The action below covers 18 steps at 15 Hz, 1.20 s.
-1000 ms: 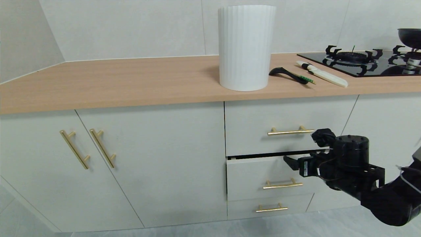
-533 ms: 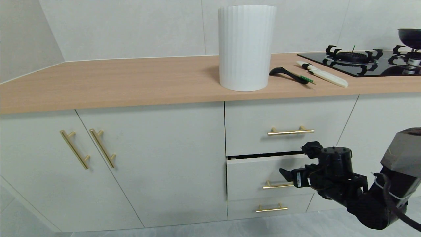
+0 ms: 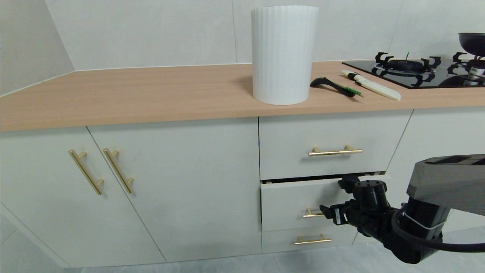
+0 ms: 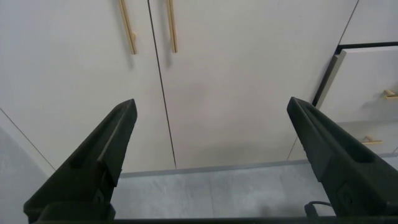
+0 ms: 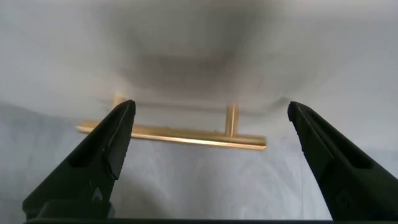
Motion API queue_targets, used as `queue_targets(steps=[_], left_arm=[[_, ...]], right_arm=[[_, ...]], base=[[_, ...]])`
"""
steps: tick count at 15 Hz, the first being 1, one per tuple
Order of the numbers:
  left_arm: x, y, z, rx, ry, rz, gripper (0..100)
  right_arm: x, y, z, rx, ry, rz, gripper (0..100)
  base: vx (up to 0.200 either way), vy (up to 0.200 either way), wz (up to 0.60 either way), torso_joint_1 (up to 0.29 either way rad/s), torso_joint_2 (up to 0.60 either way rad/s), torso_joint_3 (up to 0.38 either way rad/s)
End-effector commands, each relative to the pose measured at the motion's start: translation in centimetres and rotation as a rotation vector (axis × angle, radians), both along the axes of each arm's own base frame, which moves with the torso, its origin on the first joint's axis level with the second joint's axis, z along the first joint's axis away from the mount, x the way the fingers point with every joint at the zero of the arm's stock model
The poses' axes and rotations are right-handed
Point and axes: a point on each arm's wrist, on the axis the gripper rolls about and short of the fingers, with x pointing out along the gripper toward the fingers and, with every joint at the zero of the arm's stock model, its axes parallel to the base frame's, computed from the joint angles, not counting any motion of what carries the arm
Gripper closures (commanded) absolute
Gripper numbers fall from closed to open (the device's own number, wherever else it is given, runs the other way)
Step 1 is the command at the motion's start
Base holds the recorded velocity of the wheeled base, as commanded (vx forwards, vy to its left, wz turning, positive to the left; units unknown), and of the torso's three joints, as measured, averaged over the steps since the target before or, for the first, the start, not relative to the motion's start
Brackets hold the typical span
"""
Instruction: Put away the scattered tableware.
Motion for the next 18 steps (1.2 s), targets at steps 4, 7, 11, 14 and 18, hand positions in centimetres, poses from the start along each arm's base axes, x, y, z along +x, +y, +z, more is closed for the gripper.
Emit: queue_targets(steps=[4,7,11,14,18], left_arm=[[0.0,0.0,0.0,0.0,0.0,0.0,0],[0.0,0.0,0.0,0.0,0.001,0.0,0],[0.0,0.0,0.0,0.0,0.0,0.0,0],[0.0,0.0,0.0,0.0,0.001,0.0,0],[0.0,0.0,0.0,0.0,0.0,0.0,0]], right_arm=[[0.7,0.2,-2.5,-0.019,0.037,-0.013,0],[0.7,0.2,-2.7,-0.019,0.032,-0.014,0],[0.3,0.0,-2.5,-0.025,0.043,-0.017,0],[-0.5,-0.2,-1.9,-0.037,0.064,-0.01,0],[-2.1,-0.7,1.9,-0.041,0.094,0.005,0]], base=[[0.0,0.0,0.0,0.0,0.0,0.0],[0.0,0.0,0.0,0.0,0.0,0.0],[0.0,0.0,0.0,0.0,0.0,0.0],[0.0,0.0,0.0,0.0,0.0,0.0],[0.0,0.0,0.0,0.0,0.0,0.0]])
